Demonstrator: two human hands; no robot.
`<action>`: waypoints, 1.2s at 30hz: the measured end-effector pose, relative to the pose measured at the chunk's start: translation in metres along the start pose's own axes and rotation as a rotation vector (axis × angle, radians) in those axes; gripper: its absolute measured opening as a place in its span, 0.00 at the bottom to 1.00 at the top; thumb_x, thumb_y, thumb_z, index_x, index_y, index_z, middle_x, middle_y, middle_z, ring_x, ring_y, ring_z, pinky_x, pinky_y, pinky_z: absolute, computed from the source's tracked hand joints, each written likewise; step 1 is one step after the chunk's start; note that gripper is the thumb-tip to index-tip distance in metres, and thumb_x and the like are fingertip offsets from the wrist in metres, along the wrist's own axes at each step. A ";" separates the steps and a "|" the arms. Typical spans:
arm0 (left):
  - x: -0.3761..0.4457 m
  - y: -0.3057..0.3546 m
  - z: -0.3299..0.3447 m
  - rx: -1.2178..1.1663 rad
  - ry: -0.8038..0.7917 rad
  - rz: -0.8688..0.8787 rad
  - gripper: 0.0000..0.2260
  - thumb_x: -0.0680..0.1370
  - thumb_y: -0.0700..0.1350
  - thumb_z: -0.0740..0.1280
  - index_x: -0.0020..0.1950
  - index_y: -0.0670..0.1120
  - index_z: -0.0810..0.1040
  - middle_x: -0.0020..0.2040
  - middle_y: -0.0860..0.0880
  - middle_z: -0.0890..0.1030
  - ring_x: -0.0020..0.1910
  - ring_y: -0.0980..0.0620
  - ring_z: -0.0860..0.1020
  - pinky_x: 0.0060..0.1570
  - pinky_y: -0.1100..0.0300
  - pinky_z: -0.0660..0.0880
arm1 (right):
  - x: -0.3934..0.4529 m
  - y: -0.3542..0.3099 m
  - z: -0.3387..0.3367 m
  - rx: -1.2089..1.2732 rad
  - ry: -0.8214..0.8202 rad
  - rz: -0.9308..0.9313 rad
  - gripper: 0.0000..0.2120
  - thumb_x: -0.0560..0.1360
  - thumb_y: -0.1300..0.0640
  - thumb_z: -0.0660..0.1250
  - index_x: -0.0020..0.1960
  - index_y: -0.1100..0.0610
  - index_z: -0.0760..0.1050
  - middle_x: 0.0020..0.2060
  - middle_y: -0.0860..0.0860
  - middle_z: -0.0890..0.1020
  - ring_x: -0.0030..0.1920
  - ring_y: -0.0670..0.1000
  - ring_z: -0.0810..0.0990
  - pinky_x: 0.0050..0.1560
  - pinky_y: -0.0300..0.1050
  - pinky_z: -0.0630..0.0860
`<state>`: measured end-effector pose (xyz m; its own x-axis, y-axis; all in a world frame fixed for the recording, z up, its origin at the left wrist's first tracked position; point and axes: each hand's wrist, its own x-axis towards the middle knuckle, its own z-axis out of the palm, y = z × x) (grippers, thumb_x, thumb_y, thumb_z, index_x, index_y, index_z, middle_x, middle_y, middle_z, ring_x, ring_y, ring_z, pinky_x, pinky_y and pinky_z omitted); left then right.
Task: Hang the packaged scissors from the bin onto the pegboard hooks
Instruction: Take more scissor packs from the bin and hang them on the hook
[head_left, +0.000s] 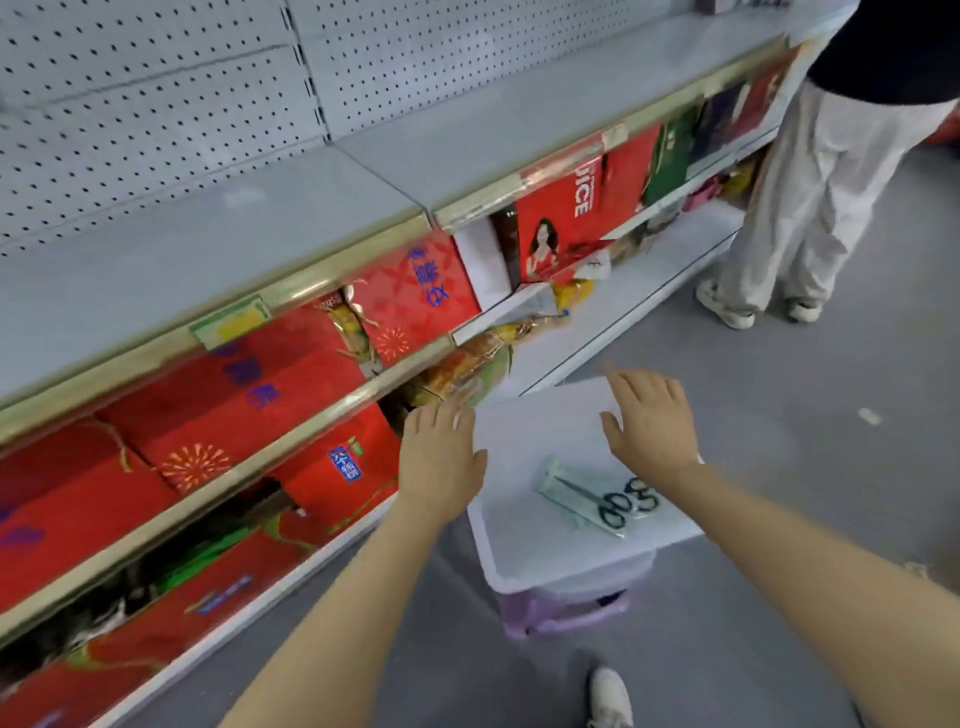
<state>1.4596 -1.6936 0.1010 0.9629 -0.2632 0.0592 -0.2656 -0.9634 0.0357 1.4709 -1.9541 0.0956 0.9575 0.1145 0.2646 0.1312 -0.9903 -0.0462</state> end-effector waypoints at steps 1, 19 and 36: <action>0.001 0.010 0.010 -0.006 -0.027 0.007 0.22 0.74 0.55 0.67 0.64 0.45 0.75 0.63 0.44 0.76 0.62 0.42 0.72 0.63 0.48 0.67 | -0.004 0.010 0.011 -0.011 -0.036 0.012 0.25 0.66 0.59 0.76 0.61 0.65 0.77 0.53 0.60 0.81 0.51 0.63 0.80 0.53 0.58 0.75; 0.031 0.136 0.237 -0.021 -0.611 -0.095 0.23 0.80 0.52 0.59 0.72 0.43 0.66 0.70 0.43 0.68 0.67 0.42 0.66 0.69 0.49 0.59 | -0.024 0.084 0.256 -0.047 -0.688 -0.075 0.30 0.71 0.46 0.71 0.68 0.57 0.68 0.61 0.54 0.74 0.60 0.57 0.73 0.61 0.50 0.68; 0.076 0.211 0.298 -0.770 -0.742 -1.281 0.32 0.69 0.57 0.74 0.66 0.39 0.72 0.63 0.43 0.74 0.61 0.45 0.75 0.50 0.57 0.73 | -0.012 0.108 0.268 0.113 -0.695 0.091 0.43 0.65 0.45 0.74 0.71 0.57 0.58 0.59 0.55 0.67 0.55 0.56 0.73 0.51 0.47 0.72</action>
<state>1.4908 -1.9316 -0.1838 0.3134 0.4417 -0.8406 0.9169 -0.3712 0.1469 1.5422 -2.0417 -0.1708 0.9030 0.0932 -0.4194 0.0329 -0.9883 -0.1488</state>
